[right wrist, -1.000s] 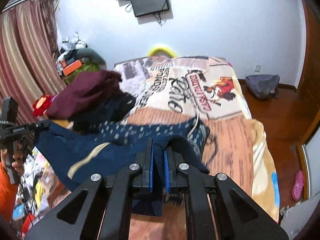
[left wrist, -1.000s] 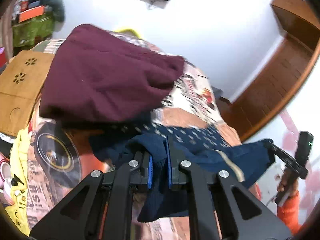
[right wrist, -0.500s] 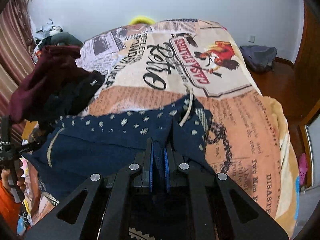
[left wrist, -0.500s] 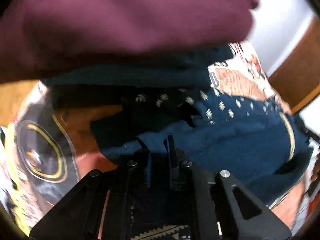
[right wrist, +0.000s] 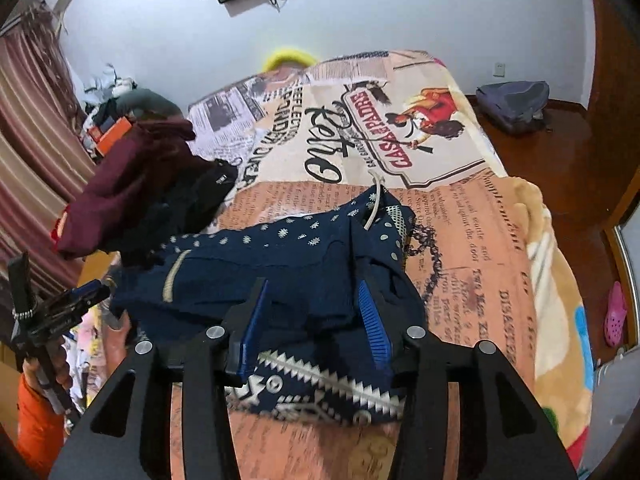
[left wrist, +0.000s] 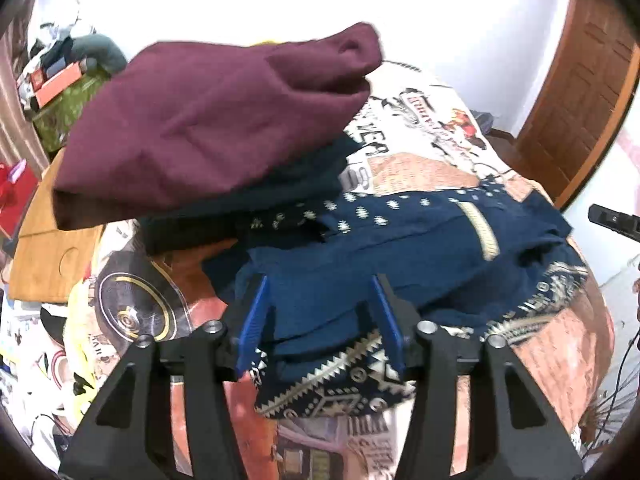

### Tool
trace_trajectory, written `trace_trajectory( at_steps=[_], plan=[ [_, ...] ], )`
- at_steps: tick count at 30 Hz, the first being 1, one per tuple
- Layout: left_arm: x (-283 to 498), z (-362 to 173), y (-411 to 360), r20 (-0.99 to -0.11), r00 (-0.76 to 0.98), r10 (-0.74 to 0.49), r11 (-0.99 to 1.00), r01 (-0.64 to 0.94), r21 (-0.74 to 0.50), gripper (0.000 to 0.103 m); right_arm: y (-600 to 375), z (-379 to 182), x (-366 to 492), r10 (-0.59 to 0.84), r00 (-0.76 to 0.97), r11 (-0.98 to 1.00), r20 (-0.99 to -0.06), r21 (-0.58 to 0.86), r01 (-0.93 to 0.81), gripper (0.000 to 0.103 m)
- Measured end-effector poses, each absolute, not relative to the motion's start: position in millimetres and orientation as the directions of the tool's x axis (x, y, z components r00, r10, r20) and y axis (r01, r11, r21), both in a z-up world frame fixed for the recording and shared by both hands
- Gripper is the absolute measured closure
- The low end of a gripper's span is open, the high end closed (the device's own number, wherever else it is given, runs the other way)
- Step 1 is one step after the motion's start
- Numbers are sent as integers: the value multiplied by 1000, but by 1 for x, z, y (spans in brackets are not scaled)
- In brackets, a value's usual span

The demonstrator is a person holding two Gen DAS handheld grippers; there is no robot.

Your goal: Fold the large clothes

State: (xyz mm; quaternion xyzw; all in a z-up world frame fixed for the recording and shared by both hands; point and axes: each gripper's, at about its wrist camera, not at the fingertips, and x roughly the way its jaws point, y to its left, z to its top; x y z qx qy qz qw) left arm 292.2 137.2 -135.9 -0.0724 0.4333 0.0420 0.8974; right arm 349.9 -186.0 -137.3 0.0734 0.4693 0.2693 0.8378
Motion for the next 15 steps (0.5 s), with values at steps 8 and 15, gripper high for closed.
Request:
trace_trajectory(
  at_steps=[8,15],
  plan=[
    [278,-151,108,-816,577,-47,994,-56,-97,41,-169,-129,311,513,402,820,-758,296,-490,61],
    [288,-190,94,-863,505,-12,998,-51,-44,41,-138,-162,301,472,332,799,-817,238,-553,61]
  ],
)
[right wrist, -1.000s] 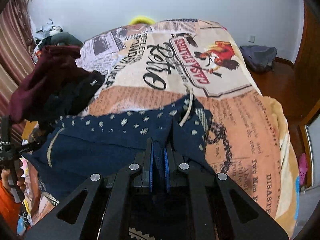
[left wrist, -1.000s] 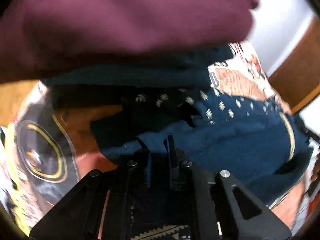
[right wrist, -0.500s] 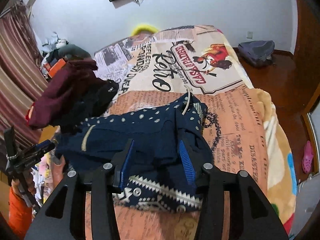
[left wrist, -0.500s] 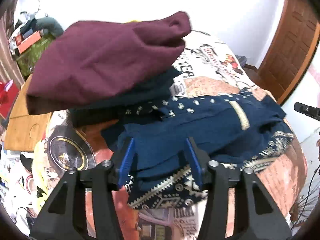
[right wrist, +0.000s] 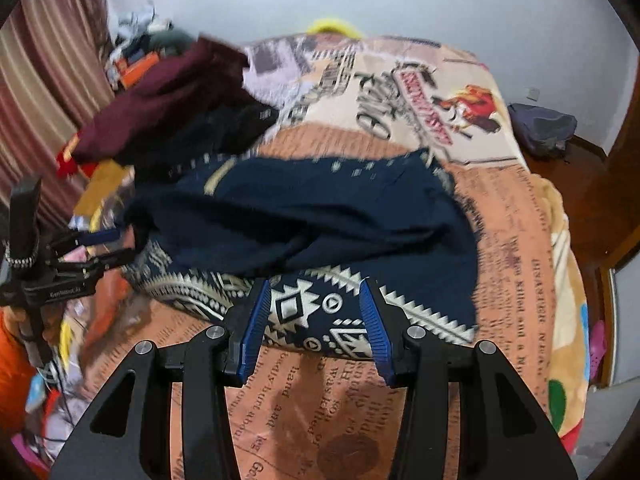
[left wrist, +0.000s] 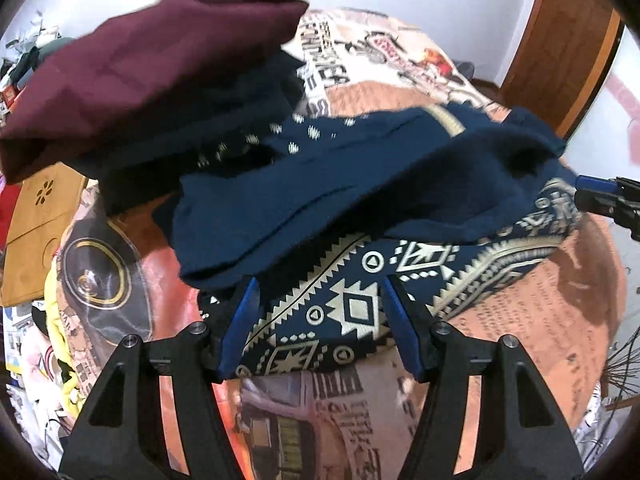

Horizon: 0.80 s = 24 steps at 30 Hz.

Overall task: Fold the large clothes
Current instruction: 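Press the folded hoodie flat with both tools and open them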

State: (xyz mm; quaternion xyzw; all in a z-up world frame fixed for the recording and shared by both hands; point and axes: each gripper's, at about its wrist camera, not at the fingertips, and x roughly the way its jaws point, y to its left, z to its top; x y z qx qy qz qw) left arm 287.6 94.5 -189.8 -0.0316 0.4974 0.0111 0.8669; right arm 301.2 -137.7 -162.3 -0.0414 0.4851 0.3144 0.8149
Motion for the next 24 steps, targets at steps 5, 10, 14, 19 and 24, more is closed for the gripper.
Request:
trace_trajectory(
  at_steps=[5,10,14,19,24],
  plan=[
    [309,-193,103,-853,521,-24,993,-88,-82,41,-118,-182,311,417,311,800,-854,182,-572,61],
    [348,-187,108,-836,544,68,996,-91,22,41,-93,-190,331,375,284,767,-883,123,-630,61],
    [374,-174,119,-791,586,176,982,-164,97,41,-78,-186,361,364,301,762,-881,96,-640,61],
    [376,-151,145,-739,656,154,958,-281,-49,41,-81,-163,391,322,477,854,-818,34,-519,61],
    [361,-148,154,-750,654,99,950,-286,-123,41,-102,-151,405,335,509,893,-793,95,-439,61]
  ],
)
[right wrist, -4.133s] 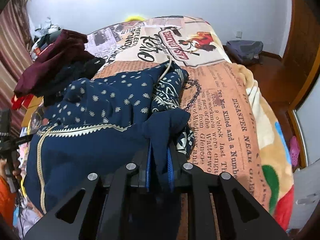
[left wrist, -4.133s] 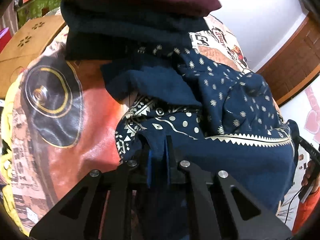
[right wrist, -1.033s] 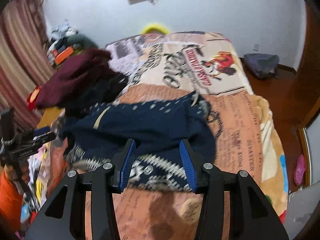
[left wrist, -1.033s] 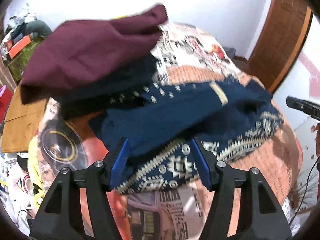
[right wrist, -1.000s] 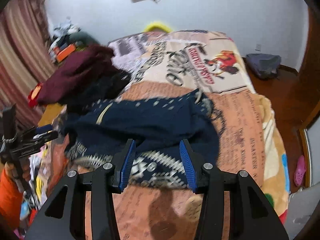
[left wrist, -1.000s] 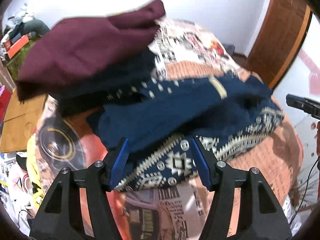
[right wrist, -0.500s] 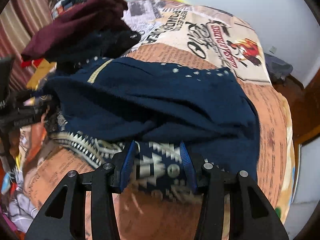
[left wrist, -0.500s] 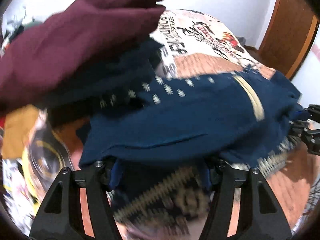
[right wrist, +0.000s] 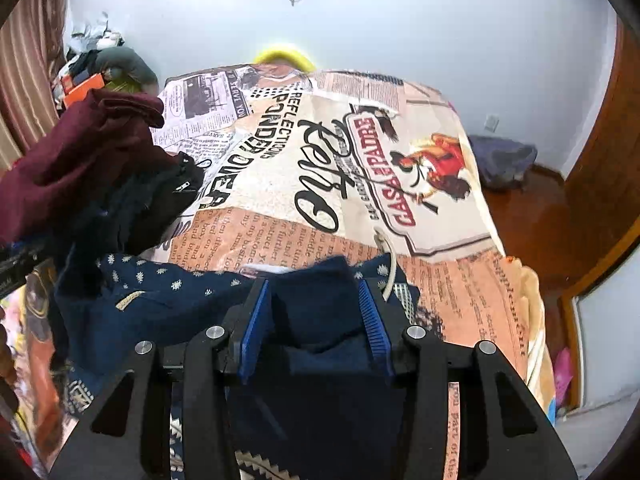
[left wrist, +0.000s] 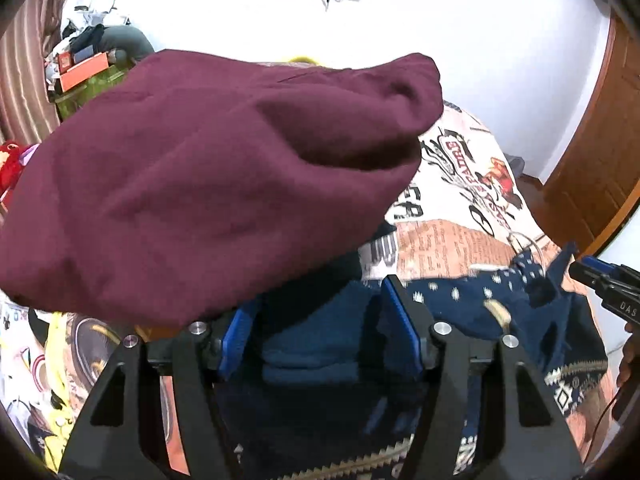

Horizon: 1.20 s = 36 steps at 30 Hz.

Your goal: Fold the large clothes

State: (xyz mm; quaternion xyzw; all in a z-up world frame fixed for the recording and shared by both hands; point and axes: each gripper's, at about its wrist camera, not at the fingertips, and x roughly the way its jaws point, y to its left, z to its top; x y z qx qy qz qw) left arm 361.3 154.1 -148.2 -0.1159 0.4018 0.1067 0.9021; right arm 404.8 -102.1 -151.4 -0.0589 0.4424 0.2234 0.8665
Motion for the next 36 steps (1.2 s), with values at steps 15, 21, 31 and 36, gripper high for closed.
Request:
trace_trajectory(
  at_steps=[15,21,31,36],
  plan=[
    [275,-215,216,-885,442,-145,920,-270,-285,32,-190,-177,338,328,342,879,-880,151,-453,60],
    [252,-269,240,-824,406,-394,767,-349,-539,32,-204,-199,336,324,306,902,-895,195,-386,52],
    [270,-270,219,-797,468,-382,770,-316,-555,57,-200,-209,347,439,310,892,-843,367,-265,54],
    [259,-254,218,-795,487,-362,776,-315,-546,95,-210,-203,333,478,334,876,-813,412,-252,92]
  ],
)
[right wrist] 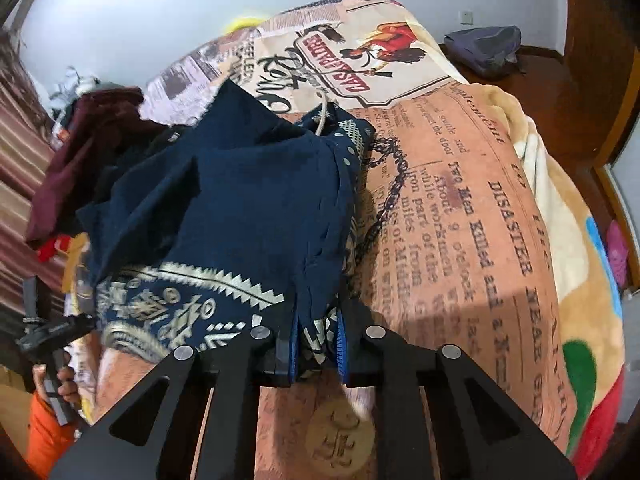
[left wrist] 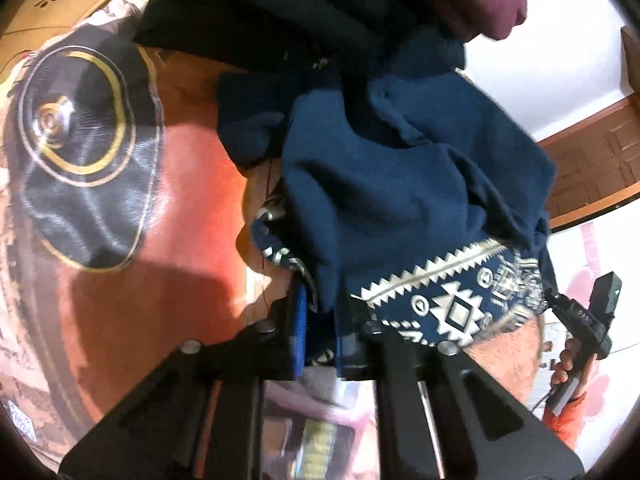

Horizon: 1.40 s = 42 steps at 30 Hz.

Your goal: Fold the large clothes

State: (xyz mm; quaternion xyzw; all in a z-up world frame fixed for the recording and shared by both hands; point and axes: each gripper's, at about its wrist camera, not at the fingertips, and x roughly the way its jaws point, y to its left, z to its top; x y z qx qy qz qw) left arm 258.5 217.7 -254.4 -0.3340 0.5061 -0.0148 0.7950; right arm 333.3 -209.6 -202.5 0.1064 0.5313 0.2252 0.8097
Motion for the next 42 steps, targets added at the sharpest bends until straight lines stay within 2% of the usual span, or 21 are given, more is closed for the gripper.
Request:
trace_trajectory(
  at_steps=[6,9,16,20,25,26,27,28,30,31,34,42],
  plan=[
    [227,-207,225,-750,558,-356,791,-247,-559,97,-217,-172,305,495,375,863,-784,392,-320,94],
    [219,-194,223,-760,554,-341,821,-219,-528,97,-221,-168,290,489,372,862,-789,372,-345,94],
    [199,-198,216,-843,479,-246,911,-182,-369,95,-235,-175,265,476,349,864,-807,355,-358,93],
    [198,-216,208,-919,390,-58,965,-214,-151,94,-230,-172,255,409,379,883,-830,256,-393,90],
    [200,-206,209,-912,409,-19,973,-201,-111,93,-227,-155,263,362,405,896,-840,193,-401,88],
    [202,-201,209,-905,426,-17,975,-195,-110,92,-226,-149,265,366,414,894,-834,190,-406,87],
    [207,-196,209,-897,441,-17,976,-189,-111,85,-225,-146,264,370,422,891,-828,189,-412,86],
    [214,-189,208,-887,462,-16,977,-180,-111,72,-222,-140,269,377,430,888,-820,188,-420,83],
    [229,-179,208,-864,503,0,980,-172,-100,55,-217,-133,274,393,448,880,-803,187,-436,65],
    [238,-176,208,-856,517,4,982,-166,-96,51,-212,-129,281,396,461,878,-794,180,-444,60],
    [263,-174,203,-852,523,-4,986,-138,-90,51,-196,-125,294,404,480,869,-779,164,-466,58],
    [316,-198,204,-866,495,-71,979,-131,-155,51,-153,-151,343,391,389,828,-834,134,-545,57]
  ],
)
